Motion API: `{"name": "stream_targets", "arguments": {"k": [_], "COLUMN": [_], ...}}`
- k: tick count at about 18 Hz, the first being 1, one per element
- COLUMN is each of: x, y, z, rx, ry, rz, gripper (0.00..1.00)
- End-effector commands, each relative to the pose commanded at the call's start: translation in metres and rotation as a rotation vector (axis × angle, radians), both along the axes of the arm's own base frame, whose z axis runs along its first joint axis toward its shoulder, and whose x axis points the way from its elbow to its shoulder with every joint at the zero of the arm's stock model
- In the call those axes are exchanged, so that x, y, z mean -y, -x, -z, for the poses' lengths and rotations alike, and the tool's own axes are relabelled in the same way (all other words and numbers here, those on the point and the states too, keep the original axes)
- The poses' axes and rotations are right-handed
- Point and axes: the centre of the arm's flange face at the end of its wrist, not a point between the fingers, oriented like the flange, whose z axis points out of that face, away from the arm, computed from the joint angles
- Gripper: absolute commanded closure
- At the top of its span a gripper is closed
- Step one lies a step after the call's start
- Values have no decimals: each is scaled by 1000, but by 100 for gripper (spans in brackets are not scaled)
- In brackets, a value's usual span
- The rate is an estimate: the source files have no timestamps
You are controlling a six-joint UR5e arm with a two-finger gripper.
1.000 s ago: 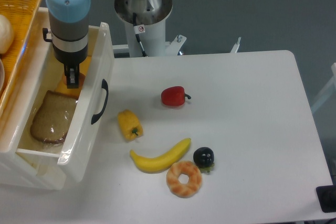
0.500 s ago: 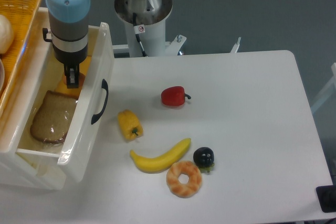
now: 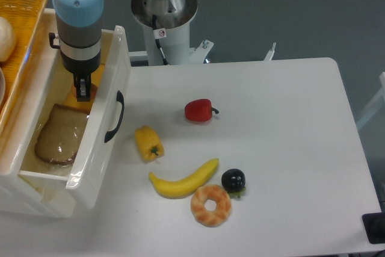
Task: Place the egg in the upper white drawer
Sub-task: 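Lower the egg into the drawer beside the cheese slice, then open the gripper and raise it out of the drawer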
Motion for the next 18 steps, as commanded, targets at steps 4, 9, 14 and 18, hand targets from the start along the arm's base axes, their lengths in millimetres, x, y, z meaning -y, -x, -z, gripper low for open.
{"name": "stream_targets", "arguments": {"k": [4,9,14,18], "x": [1,-1,2,6], "y": [1,3,7,11], "z": [-2,-12,-33,-48], "rx": [-3,-15,-33,-45], "ry": [-5,-30,-68,-94], "rz": [-2,-5,-18,-33], "gripper": [26,5,3,2]}}
